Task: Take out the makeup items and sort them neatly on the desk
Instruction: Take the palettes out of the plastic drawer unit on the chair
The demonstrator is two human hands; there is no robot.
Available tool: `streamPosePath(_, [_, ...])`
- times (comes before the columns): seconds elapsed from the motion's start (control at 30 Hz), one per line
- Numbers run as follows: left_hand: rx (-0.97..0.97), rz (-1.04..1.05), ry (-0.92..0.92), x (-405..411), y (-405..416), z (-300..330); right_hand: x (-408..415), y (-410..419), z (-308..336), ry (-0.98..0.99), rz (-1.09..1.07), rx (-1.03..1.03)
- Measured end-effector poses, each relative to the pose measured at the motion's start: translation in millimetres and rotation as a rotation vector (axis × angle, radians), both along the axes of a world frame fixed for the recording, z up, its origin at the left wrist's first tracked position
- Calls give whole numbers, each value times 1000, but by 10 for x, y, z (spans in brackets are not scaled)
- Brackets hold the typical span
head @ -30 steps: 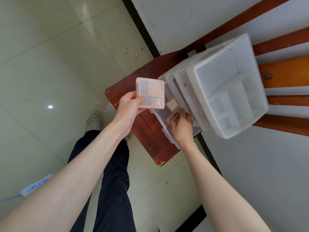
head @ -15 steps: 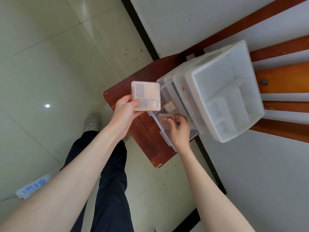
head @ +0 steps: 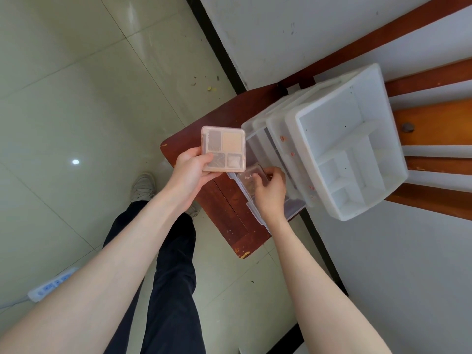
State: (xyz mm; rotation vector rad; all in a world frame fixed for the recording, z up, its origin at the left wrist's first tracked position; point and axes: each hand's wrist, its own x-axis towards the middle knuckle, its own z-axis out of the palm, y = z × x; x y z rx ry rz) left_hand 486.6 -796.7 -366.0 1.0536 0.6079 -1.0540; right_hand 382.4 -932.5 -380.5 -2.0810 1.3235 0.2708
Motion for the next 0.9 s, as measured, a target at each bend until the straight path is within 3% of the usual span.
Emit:
streamPosePath(0.23, [-29,10,39,4,-5,-5,-13,8,203,44,-46,98])
streamPosePath(0.5, [-66,-33,99,39,-43,118,-375,124,614,-120,-315,162])
streamPosePath(0.57, [-66,-56,115,71,-93,156,-468,111,695,-150,-502,230])
streamPosePath(0.7, [-80,-65,124,134,-214,217,-574,157,799,-356,-1068,557])
streamPosePath(0.9, [-41,-76,110,154,-272,192,-554,193,823,-640,-1826,742])
